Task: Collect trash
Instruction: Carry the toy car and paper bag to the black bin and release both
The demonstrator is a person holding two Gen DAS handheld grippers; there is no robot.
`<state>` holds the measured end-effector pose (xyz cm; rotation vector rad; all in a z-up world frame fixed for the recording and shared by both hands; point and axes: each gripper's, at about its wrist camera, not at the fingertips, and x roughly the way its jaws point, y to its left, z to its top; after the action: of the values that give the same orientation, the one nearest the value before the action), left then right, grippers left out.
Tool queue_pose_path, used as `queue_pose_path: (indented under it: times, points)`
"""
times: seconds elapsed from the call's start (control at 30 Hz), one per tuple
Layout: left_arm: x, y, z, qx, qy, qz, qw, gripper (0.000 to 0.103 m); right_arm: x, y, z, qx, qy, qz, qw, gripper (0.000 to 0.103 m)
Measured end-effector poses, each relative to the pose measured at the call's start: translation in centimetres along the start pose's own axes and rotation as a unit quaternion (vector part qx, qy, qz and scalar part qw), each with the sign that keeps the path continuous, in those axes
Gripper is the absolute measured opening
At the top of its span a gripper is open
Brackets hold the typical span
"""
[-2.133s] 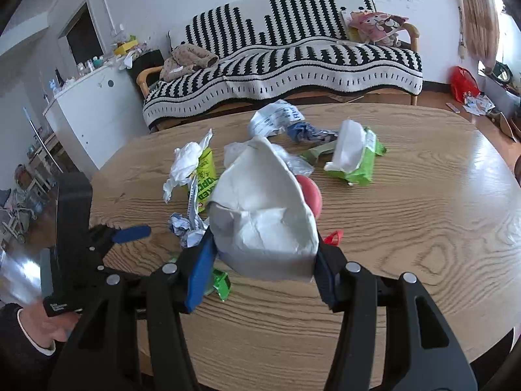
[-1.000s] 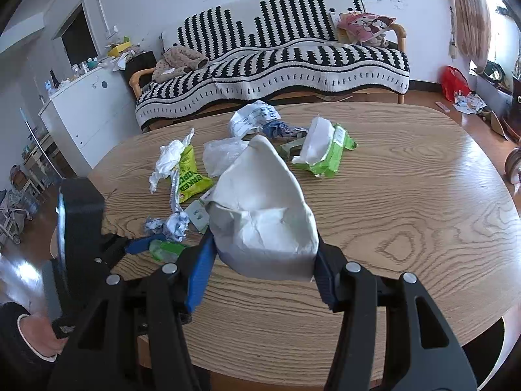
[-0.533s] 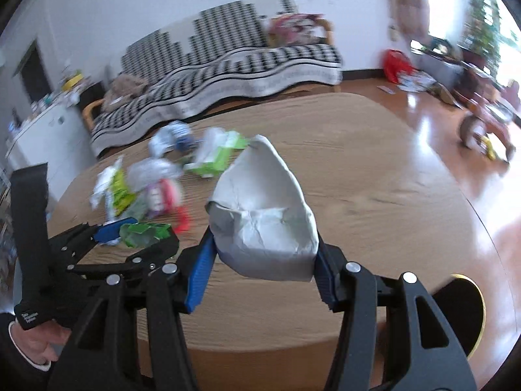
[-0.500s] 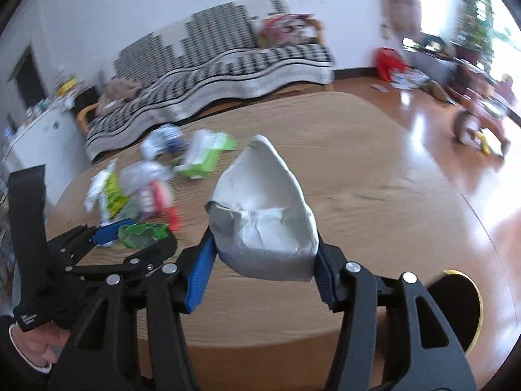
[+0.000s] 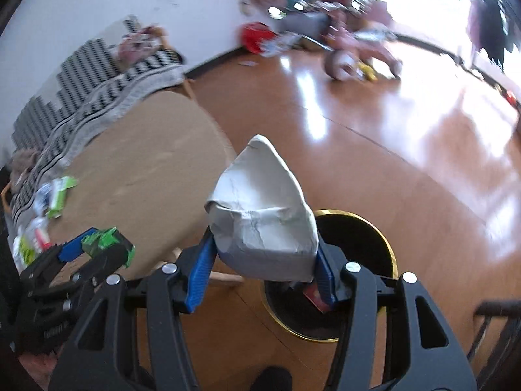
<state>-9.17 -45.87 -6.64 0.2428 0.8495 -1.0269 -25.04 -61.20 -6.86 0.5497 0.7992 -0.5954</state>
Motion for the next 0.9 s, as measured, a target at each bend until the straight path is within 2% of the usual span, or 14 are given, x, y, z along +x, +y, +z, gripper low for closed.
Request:
queue_pose_path:
  times: [0.13, 0.23, 0.5, 0.77, 0.8, 0.83, 0.87, 0.9]
  points:
    - [3.2, -3.2, -0.8, 0.023, 0.026, -0.030, 0.9989, 0.077, 1.9, -3.9, -0.6, 0.036, 0.046, -0.025, 0.998, 0.054]
    - [5.0, -4.8, -1.4, 0.031, 0.044, -0.045, 0.9976, 0.077, 3.0, -5.9, -1.0, 0.063, 0.074, -0.020, 0.995, 0.054]
    - [7.6, -6.3, -1.8, 0.028, 0.065, -0.064, 0.9955, 0.077, 3.0, -7.2, -1.2, 0.079, 0.078, -0.021, 0.994, 0.054]
    - [8.5, -6.4, -1.1, 0.019, 0.069, -0.075, 0.9946, 0.077, 2.9, -7.1, -1.1, 0.084, 0.069, -0.029, 0.994, 0.055]
    - [8.5, -6.5, -1.3, 0.021, 0.069, -0.078, 0.9944, 0.078, 2.8, -7.2, -1.0, 0.087, 0.067, -0.029, 0.994, 0.057]
    - [8.6, -6.6, -1.2, 0.023, 0.069, -0.079, 0.9942, 0.081, 2.7, -7.3, -1.0, 0.092, 0.064, -0.032, 0.993, 0.070]
    - [8.7, -6.7, -1.2, 0.024, 0.069, -0.078, 0.9942, 0.090, 2.5, -7.5, -1.0, 0.096, 0.059, -0.035, 0.993, 0.075]
    - [8.6, -6.7, -1.3, 0.023, 0.065, -0.078, 0.9945, 0.092, 2.2, -7.7, -1.1, 0.100, 0.051, -0.037, 0.993, 0.076]
